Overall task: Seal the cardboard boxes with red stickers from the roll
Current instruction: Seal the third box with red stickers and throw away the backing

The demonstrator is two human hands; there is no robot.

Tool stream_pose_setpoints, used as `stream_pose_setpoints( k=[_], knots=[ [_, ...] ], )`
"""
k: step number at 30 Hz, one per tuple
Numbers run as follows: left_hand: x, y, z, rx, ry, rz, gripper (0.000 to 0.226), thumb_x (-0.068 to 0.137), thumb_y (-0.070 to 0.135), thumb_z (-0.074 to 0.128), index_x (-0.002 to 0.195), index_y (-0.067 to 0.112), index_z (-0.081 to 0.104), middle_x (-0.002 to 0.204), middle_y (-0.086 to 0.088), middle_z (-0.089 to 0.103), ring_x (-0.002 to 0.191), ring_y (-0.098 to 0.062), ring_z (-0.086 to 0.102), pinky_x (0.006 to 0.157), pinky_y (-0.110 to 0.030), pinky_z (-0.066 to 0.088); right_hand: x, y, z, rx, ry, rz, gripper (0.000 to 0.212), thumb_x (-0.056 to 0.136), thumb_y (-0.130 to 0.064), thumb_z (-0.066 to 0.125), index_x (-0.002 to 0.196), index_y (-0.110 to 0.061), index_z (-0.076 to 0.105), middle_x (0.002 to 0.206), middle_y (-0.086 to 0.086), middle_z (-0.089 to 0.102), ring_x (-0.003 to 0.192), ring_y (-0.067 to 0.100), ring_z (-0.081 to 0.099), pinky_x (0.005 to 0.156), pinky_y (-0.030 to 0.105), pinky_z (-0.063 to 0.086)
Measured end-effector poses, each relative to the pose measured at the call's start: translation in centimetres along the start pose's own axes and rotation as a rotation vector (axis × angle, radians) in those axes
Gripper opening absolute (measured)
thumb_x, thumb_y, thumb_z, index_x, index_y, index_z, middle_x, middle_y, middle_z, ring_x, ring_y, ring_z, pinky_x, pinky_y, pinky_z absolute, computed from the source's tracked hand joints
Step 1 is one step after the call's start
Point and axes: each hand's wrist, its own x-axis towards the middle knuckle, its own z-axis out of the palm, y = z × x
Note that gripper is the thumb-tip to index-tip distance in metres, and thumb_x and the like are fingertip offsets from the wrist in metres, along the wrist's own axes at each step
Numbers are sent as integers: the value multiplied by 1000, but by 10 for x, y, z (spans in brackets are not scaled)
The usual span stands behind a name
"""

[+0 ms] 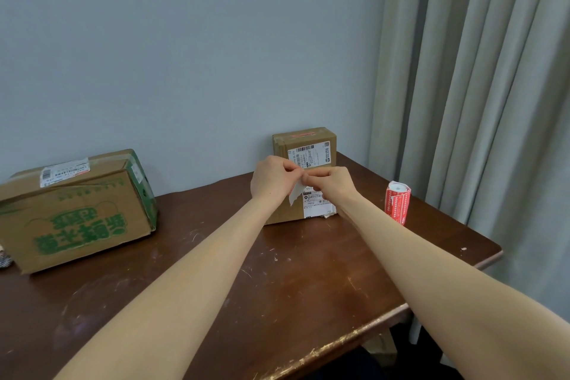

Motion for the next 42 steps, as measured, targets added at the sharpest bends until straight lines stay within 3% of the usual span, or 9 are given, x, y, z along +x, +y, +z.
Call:
stream_pose_setpoints(
  k=[3, 8, 14, 17, 23, 29, 32, 36, 42],
  knots=[
    [1, -2, 1, -36, 6, -37, 13, 84, 27, 68, 73, 28, 73, 83, 8, 71, 77, -10, 64, 69, -30, 56, 0, -1, 2, 14, 11, 25, 17, 85, -13, 72, 97, -3, 75, 75, -5, 67, 63, 1, 51, 43, 5, 36],
    [3, -4, 2, -198, -34, -116, 9, 86, 24, 67, 80, 22, 74, 83, 3, 72, 75, -13, 66, 72, -32, 57, 1, 0, 2, 9, 46, 83, 10, 84, -19, 72, 88, -9, 75, 72, -2, 66, 60, 6, 47, 44, 12, 37],
    [2, -8, 2, -472, -27, -324, 15, 85, 17, 67, 70, 19, 68, 80, -1, 70, 67, -10, 63, 56, -23, 48, 3, 4, 0, 32, 113, 146, 6, 85, -15, 68, 80, -15, 71, 73, -6, 63, 59, 5, 51, 46, 14, 36],
    [3, -13, 0, -524, -5, -393, 9, 85, 18, 67, 77, 16, 70, 78, 0, 70, 67, -10, 63, 53, -22, 46, 6, 7, -1, 34, 151, 168, 11, 85, -13, 67, 74, -15, 69, 68, -3, 61, 57, 6, 51, 49, 18, 39],
    [6, -23, -5, -614, 60, -495, 11, 88, 10, 62, 77, 13, 66, 77, -3, 70, 64, -11, 62, 51, -21, 47, 9, 9, -8, 133, 225, 240, 5, 88, -5, 62, 90, -5, 66, 66, 8, 67, 51, 9, 61, 48, 18, 49],
    [11, -31, -11, -661, 142, -548, 18, 89, 8, 60, 73, 8, 66, 73, -7, 69, 59, -14, 59, 55, -23, 50, 11, 6, -11, 210, 257, 284, 16, 86, 11, 54, 95, 0, 61, 103, 21, 66, 52, 16, 70, 45, 17, 52],
    [12, -33, -14, -693, 169, -566, 15, 90, 8, 60, 76, 7, 66, 72, -6, 69, 58, -14, 58, 56, -24, 51, 13, 7, -12, 201, 282, 301, 21, 85, 13, 53, 96, -3, 60, 100, 20, 68, 59, 20, 72, 54, 21, 58],
    [14, -36, -19, -688, 208, -568, 9, 90, 8, 58, 86, 4, 66, 72, -6, 67, 54, -11, 56, 44, -18, 45, 14, 7, -12, 170, 299, 328, 29, 86, 13, 52, 109, -4, 59, 93, 18, 68, 66, 21, 72, 66, 25, 60],
    [16, -41, -23, -679, 242, -565, 10, 91, 8, 57, 94, 4, 66, 75, -7, 68, 54, -11, 57, 46, -19, 44, 15, 10, -12, 175, 307, 329, 33, 88, 8, 54, 119, -2, 59, 77, 11, 65, 64, 18, 71, 70, 25, 59]
  ],
)
